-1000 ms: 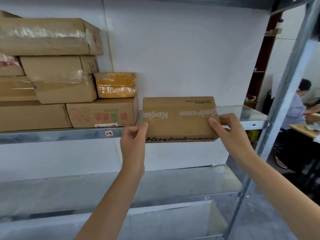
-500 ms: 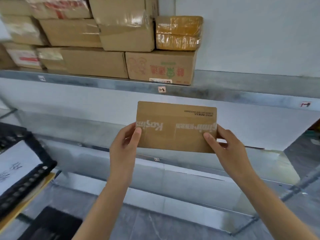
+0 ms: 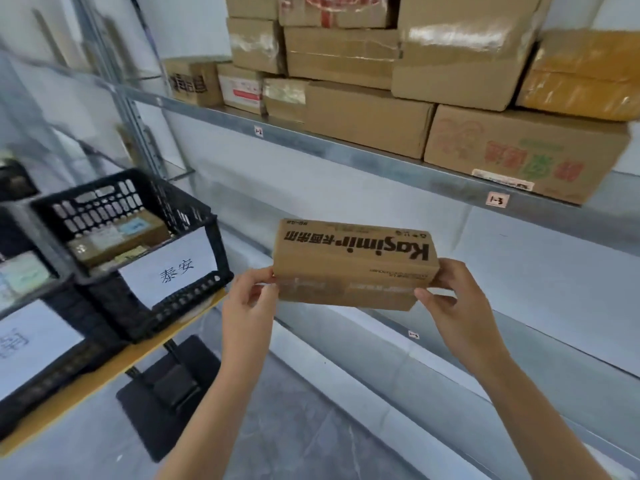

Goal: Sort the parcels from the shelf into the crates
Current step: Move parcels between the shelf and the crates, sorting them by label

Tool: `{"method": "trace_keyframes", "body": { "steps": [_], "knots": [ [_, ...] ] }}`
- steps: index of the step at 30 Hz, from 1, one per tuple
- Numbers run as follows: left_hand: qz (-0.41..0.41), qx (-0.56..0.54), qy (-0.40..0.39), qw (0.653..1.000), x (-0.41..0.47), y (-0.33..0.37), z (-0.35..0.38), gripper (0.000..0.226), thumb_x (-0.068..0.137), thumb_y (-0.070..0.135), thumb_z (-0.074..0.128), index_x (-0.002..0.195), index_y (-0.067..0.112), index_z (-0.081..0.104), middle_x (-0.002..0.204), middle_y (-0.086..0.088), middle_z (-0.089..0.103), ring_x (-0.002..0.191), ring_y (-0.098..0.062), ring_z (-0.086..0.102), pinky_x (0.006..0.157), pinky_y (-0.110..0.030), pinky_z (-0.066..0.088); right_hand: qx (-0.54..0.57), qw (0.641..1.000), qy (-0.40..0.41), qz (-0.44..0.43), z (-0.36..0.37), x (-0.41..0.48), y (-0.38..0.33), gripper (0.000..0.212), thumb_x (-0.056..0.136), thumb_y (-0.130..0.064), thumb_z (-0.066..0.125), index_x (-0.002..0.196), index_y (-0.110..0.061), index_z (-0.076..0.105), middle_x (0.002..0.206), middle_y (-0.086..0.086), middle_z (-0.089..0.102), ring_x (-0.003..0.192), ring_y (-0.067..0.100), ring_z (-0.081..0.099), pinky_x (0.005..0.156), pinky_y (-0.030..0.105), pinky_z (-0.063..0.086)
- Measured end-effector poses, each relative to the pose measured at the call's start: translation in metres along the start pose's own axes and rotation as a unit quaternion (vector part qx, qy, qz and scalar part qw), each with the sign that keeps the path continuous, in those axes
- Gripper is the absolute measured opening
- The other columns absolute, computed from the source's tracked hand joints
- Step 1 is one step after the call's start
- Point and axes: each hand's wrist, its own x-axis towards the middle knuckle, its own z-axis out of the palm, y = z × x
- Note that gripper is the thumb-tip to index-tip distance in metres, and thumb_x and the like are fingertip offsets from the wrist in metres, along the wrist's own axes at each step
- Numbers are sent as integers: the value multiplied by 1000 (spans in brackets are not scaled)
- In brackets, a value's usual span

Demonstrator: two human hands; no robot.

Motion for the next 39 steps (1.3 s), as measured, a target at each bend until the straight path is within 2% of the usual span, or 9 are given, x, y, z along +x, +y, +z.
{"method": "trace_keyframes", "body": {
  "steps": [3, 7, 9, 12, 16, 20, 24, 33, 39],
  "knots": [
    [-35, -39, 25, 998, 14, -4, -29, 27, 90, 17, 49, 84, 29, 72, 96, -4, 69, 91, -14, 63, 85, -31, 49, 20, 999, -40, 14, 36, 12, -9, 30, 93, 0, 60, 108, -25, 52, 107, -16, 67, 105, 2, 62, 96, 39, 53],
    [-43, -66, 38, 996, 42, -11, -67, 31, 99, 14, 42, 90, 22, 71, 95, 0, 76, 96, -12, 70, 88, -30, 52, 138, 985, -76, 64, 77, 39, -36, 15, 97, -2, 47, 89, -13, 53, 97, -9, 73, 104, 12, 67, 94, 35, 53],
    [-49, -89, 60, 993, 58, -13, -85, 31, 100, 16, 41, 84, 19, 68, 94, -2, 76, 95, -12, 72, 80, -23, 55, 185, 976, -82, 79, 95, 53, -55, 22, 103, -15, 43, 83, -11, 49, 88, -4, 72, 96, 12, 69, 89, 34, 57],
    [-53, -105, 88, 989, 80, -17, -111, 28, 99, 22, 41, 88, 7, 62, 90, -3, 76, 89, -9, 71, 71, -21, 57, 185, 973, -114, 78, 124, 68, -78, 48, 93, -62, 44, 86, -17, 57, 84, -2, 71, 87, 6, 70, 73, 28, 60],
    [-57, -115, 112, 985, 102, -28, -148, 34, 99, 34, 48, 94, 1, 58, 93, -1, 76, 88, -8, 71, 78, -36, 60, 124, 981, -127, 73, 173, 78, -87, 46, 87, -53, 65, 70, -14, 46, 78, 6, 59, 76, 11, 62, 72, 35, 55],
    [-71, -102, 95, 988, 120, -42, -184, 47, 84, 64, 59, 87, 17, 58, 95, -2, 75, 87, -13, 73, 66, -28, 60, 110, 982, -144, 60, 229, 81, -90, 37, 84, -39, 75, 78, -15, 48, 77, -8, 65, 70, -1, 62, 59, 22, 44],
    [-82, -81, 84, 990, 137, -54, -220, 41, 75, 65, 72, 89, 29, 60, 101, 8, 75, 90, -10, 73, 66, -23, 58, 160, 975, -149, 49, 278, 88, -107, 33, 79, -32, 80, 103, -21, 59, 93, -19, 69, 87, -1, 68, 63, 14, 53],
    [-92, -133, 146, 976, 188, -65, -308, 50, 66, 63, 80, 96, 28, 64, 117, 11, 70, 106, -14, 68, 94, -46, 54, 201, 948, -240, 62, 389, 103, -174, 60, 64, -55, 79, 113, -54, 45, 118, 0, 64, 101, 15, 69, 90, 41, 57],
    [-98, -135, 189, 968, 202, -72, -391, 61, 64, 61, 82, 106, 22, 61, 120, 3, 70, 107, -19, 69, 92, -43, 56, 211, 912, -330, 125, 479, 110, -218, 91, 56, -56, 82, 134, -25, 48, 116, 2, 72, 106, 20, 69, 97, 43, 53]
  ]
}}
